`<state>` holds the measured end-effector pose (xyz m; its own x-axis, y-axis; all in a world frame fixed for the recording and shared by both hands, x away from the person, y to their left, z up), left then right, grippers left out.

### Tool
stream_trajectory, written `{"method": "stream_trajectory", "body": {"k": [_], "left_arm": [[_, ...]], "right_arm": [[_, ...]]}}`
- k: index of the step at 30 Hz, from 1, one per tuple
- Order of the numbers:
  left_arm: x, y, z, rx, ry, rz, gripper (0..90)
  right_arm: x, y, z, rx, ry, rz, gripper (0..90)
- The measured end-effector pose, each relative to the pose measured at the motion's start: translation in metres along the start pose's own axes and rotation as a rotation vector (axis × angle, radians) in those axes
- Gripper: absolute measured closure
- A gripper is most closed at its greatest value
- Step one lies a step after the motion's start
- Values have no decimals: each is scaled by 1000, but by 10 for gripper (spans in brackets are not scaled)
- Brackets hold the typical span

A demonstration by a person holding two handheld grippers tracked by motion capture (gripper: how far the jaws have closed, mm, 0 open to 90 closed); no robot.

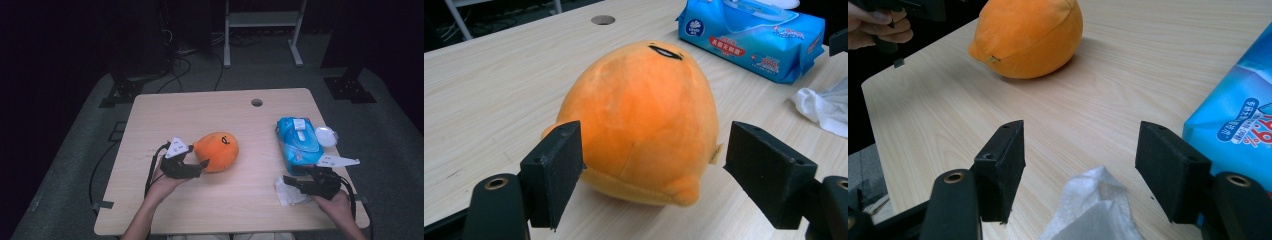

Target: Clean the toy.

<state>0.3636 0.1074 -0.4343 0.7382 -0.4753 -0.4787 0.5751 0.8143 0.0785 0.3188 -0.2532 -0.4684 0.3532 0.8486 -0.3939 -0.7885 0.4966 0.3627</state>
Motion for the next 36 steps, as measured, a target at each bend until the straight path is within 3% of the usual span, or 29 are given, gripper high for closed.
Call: {"method": "stream_trajectory", "body": {"k": [7, 25, 31, 36], "left_arm": [[-11, 3, -11, 4, 13, 3, 210], [-32, 11, -42, -32, 36, 13, 175], [-39, 15, -48, -60, 37, 25, 162], [-42, 18, -55, -82, 27, 36, 160]], "right_arm": [[-2, -1, 1, 4, -6, 0, 352], [-2, 1, 2, 11, -13, 8, 349], [-5, 0, 2, 12, -19, 1, 346], [-5, 3, 3, -18, -9, -18, 343]]}}
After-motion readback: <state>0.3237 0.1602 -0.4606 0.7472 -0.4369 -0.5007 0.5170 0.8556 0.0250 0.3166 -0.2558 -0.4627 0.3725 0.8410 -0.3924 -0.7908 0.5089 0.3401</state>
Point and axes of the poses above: each handheld gripper's, and its own axes: x roughly forward along the jaws, z roughly out of its top, y roughly to its left, the point moved 6 cm from there along x, roughly forward along the jaws, and after that the axes turned 12 degrees about z, right-handed, at the moved point
